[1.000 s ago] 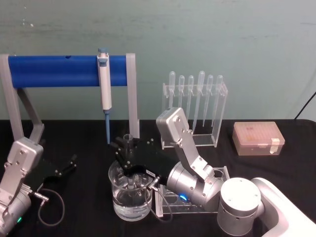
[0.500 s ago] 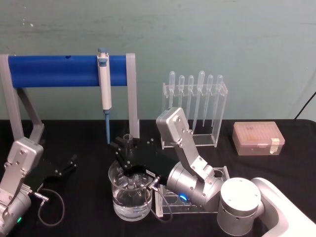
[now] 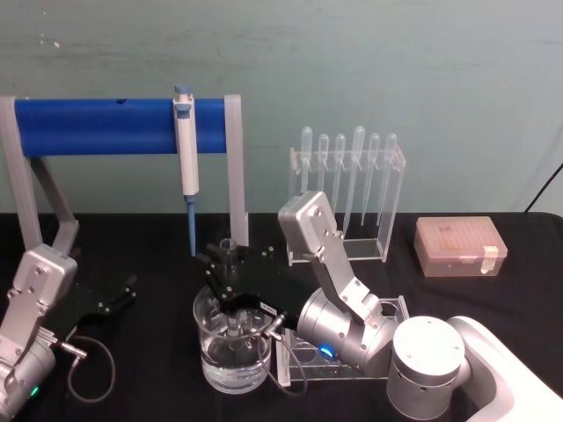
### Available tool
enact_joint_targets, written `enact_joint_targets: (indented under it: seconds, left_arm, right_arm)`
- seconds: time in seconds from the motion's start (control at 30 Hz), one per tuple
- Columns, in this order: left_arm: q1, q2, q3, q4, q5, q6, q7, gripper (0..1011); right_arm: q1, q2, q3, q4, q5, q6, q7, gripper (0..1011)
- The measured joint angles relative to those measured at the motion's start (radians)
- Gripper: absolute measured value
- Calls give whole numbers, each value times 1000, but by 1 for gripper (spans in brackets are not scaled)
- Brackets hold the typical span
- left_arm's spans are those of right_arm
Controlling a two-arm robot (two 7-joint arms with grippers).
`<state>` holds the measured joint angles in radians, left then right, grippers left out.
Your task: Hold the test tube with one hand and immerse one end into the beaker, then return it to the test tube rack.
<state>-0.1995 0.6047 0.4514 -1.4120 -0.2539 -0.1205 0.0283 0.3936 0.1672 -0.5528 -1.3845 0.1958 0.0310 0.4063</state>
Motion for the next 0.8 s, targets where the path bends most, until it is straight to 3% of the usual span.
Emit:
enact_joint_targets:
  seconds: [0.8]
  left_arm:
    - [0,0,0,0,0,0,0,1000]
  right_arm:
    - [0,0,0,0,0,0,0,127]
